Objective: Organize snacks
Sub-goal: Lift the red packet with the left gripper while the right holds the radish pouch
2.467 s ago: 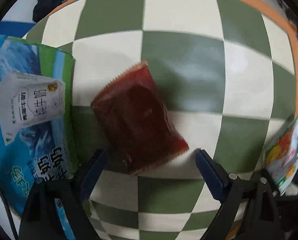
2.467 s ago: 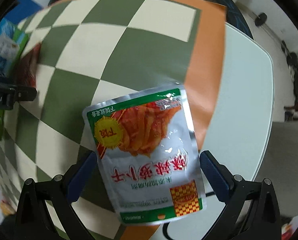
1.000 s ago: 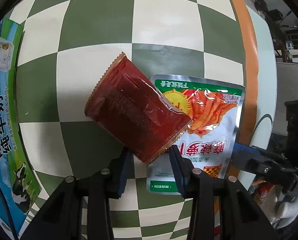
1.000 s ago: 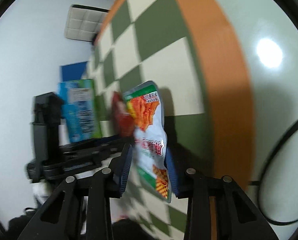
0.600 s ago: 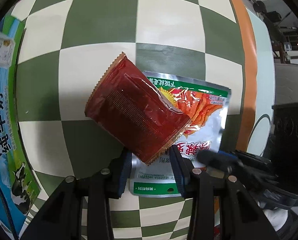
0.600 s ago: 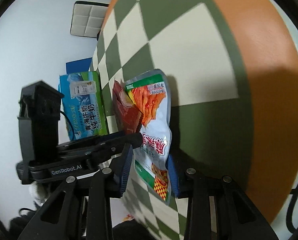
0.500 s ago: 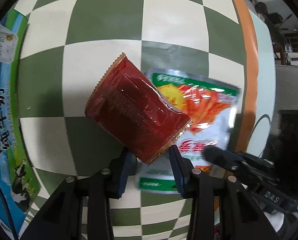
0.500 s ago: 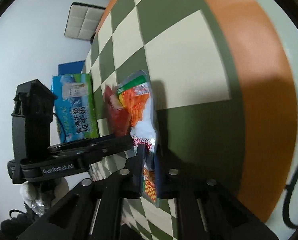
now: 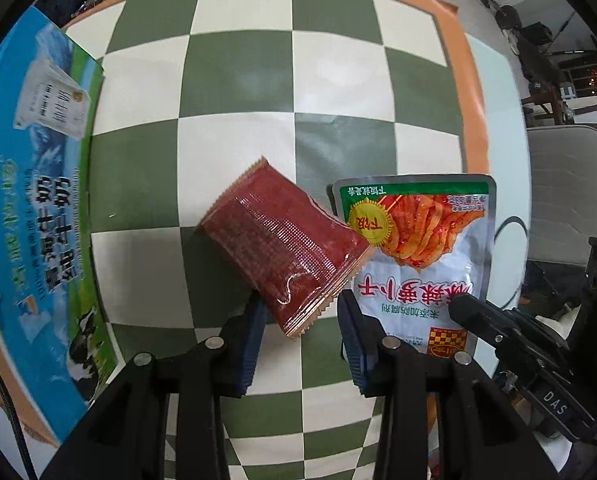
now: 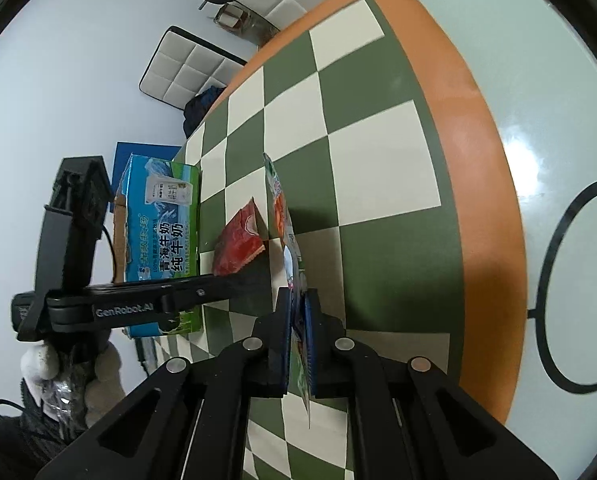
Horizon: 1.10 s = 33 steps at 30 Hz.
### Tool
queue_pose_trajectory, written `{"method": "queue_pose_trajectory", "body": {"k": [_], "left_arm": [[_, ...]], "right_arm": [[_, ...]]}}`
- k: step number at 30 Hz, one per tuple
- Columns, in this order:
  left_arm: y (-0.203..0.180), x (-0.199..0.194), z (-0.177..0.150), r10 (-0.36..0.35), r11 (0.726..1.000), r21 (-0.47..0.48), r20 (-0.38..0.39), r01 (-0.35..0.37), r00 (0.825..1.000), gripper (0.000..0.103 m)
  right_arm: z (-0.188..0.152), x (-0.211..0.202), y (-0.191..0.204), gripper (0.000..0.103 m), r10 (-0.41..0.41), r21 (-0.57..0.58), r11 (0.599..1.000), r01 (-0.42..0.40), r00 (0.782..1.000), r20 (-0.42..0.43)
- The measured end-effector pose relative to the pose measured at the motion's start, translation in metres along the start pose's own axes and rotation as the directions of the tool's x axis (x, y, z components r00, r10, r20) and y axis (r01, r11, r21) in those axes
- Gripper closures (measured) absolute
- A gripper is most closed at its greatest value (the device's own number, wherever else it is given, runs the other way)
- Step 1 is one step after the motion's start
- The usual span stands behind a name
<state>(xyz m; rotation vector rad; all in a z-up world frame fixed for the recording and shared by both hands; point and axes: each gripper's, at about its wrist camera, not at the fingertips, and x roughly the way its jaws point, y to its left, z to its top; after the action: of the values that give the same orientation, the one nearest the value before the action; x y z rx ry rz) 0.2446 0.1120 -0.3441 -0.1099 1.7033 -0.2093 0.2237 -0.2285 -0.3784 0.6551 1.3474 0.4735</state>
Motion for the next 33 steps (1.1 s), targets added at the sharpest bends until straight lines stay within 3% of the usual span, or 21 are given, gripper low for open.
{"method": "queue_pose_trajectory", "body": {"k": [11, 17, 22, 30, 33], "left_arm": [[0.011, -0.058, -0.022, -0.037, 0.999, 0.033, 0.074, 0.035, 0.997, 0.082], [0.017, -0.073, -0.025, -0.083, 0.995, 0.060, 0.097, 0.077, 0.992, 0.081], [0.028, -0.040, -0.006, -0.099, 0.995, 0.006, -0.015, 0.099, 0.995, 0.076], [0.014, 0.021, 0.033, 0.002, 1.000, -0.002, -0.117, -0.002, 0.993, 0.076], [0.006, 0.035, 0.042, 0.036, 0.999, 0.005, -0.136, -0.036, 0.990, 0.070]], "right_arm": [[-0.007, -0.039, 0.042, 0.096, 0.013, -0.034, 0.999, -0.010, 0.997, 0.079], [-0.012, -0.061, 0.073, 0.096, 0.019, -0.044, 0.999, -0.014, 0.992, 0.124], [-0.019, -0.071, 0.079, 0.096, 0.004, -0.006, 1.000, -0.003, 0.989, 0.149], [-0.035, -0.072, 0.043, 0.096, -0.025, 0.087, 0.996, 0.010, 0.985, 0.171], [-0.038, -0.074, 0.031, 0.096, -0.040, 0.111, 0.994, 0.021, 0.984, 0.173]]}}
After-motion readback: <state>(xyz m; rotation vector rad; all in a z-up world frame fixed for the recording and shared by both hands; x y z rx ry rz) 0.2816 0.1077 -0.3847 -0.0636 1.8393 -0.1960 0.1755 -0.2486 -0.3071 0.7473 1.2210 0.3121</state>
